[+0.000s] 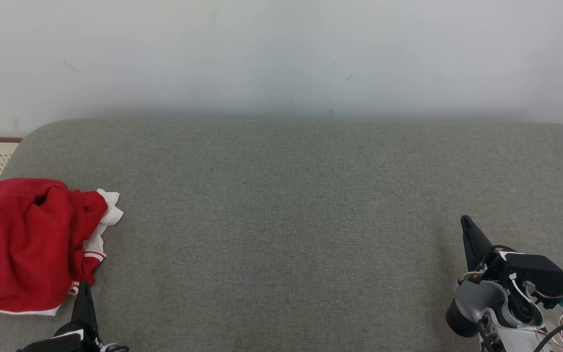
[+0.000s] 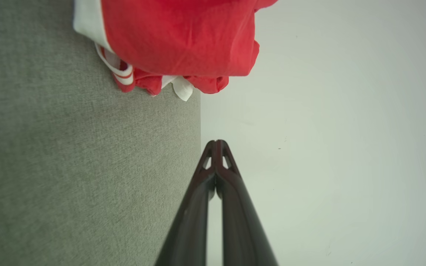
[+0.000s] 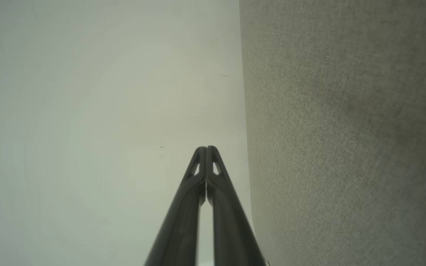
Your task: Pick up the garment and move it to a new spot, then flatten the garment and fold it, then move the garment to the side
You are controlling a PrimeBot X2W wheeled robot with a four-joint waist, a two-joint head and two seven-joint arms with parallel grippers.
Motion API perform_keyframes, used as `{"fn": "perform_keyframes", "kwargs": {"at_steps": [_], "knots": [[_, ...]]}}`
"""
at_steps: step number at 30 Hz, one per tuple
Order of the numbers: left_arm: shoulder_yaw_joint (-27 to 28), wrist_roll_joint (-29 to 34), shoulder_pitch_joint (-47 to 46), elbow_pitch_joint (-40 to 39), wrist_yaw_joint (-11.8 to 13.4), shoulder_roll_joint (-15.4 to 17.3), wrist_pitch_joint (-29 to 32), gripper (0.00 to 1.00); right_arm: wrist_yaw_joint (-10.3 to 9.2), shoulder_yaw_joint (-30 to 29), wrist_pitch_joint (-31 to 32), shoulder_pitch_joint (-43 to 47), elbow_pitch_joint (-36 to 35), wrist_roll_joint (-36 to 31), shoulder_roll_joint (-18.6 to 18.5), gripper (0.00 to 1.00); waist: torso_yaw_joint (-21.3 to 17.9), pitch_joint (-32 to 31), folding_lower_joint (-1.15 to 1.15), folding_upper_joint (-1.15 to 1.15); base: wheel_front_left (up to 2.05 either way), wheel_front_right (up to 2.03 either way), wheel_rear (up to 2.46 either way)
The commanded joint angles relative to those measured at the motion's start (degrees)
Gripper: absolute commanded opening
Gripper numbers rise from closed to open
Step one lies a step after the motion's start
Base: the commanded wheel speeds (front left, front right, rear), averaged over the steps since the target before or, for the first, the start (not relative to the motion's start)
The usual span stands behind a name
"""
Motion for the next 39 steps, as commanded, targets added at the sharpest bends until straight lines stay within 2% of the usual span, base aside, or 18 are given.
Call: {"fn": "perform_keyframes", "kwargs": {"at_steps": [1,33,34,39], "knots": [[-0.07,-0.53,-0.01,0.23,-0.17,-0.04,0.05,0.00,0.02,0.15,-0.01,-0.50,0.14,0.32,0.07,0.00,0.00,0.00,0.00,0.00,0.00,0.00,0.00],[-0.08,-0.53,-0.01,0.22,-0.17,-0.04,0.05,0.00,0.02,0.16,-0.01,-0.50,0.14,0.33,0.07,0.00,0.00,0.00,0.00,0.00,0.00,0.00,0.00],[0.00,0.01,0.03,0.06,0.01,-0.01,-0.02,1.00,0.00,0.01,-0.01,0.06,0.07,-0.01,0.01,1.00,0.00,0.00,0.00,0.00,0.00,0.00,0.00],[-0.05,0.09,1.49,0.76,0.03,-0.18,-0.37,1.00,-0.01,0.51,-0.76,2.45,0.58,-0.14,0.18,1.00,0.01,0.00,0.00,0.00,0.00,0.00,0.00]]}}
